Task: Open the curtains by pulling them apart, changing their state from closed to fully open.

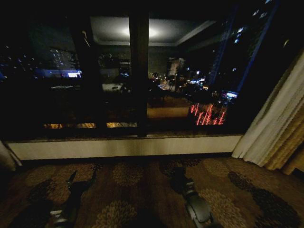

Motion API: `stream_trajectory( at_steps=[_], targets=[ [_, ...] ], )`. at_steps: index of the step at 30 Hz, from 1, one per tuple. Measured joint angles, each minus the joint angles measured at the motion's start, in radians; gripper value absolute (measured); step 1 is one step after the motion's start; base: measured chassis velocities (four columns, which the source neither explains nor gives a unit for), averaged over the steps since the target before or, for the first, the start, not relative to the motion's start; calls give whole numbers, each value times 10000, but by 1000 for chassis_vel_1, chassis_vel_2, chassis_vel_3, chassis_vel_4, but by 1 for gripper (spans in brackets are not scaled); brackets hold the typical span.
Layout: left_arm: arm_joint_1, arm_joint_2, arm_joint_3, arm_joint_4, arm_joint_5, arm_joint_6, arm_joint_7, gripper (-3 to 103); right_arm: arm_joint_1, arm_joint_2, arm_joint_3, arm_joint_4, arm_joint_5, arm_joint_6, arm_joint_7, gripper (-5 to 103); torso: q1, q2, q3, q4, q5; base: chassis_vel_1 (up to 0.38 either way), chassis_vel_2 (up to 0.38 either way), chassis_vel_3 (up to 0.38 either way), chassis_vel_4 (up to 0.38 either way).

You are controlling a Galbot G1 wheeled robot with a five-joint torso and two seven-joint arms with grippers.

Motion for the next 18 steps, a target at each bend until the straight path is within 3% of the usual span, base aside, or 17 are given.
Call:
stream_trajectory(
  at_steps=[18],
  targets=[
    [-114,54,52,289,-53,-10,-6,100,-24,55,-8,-10,136,-78,1,100,1,0,0,0,-1,0,0,0,0]
  ],
)
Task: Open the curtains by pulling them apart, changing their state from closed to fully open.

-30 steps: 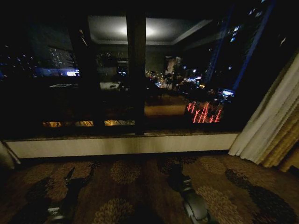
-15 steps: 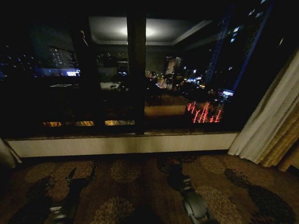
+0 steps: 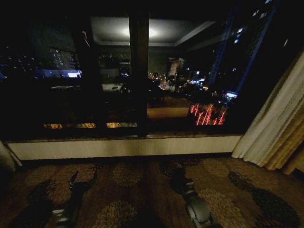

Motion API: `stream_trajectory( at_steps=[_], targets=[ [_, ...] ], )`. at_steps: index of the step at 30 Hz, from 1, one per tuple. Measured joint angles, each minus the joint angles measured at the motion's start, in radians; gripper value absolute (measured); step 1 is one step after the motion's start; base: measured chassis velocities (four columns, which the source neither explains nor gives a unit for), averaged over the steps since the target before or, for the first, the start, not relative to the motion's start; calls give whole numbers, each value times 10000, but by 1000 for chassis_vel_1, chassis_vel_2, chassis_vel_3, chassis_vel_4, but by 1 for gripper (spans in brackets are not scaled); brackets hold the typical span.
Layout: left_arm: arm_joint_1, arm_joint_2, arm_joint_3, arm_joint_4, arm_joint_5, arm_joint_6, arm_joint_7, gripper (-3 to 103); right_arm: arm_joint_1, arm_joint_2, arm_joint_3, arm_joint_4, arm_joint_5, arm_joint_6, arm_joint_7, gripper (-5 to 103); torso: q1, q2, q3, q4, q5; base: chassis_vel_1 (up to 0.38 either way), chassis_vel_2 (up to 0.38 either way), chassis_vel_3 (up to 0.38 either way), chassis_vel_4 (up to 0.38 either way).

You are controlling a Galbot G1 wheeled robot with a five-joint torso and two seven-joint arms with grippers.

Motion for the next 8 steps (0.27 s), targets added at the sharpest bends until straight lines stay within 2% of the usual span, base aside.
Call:
stream_trajectory(
  at_steps=[8],
  targets=[
    [55,44,-76,16,-39,-52,0,100,32,85,-64,-47,-128,-20,0,100,-1,0,0,1,0,0,0,0,0]
  ],
)
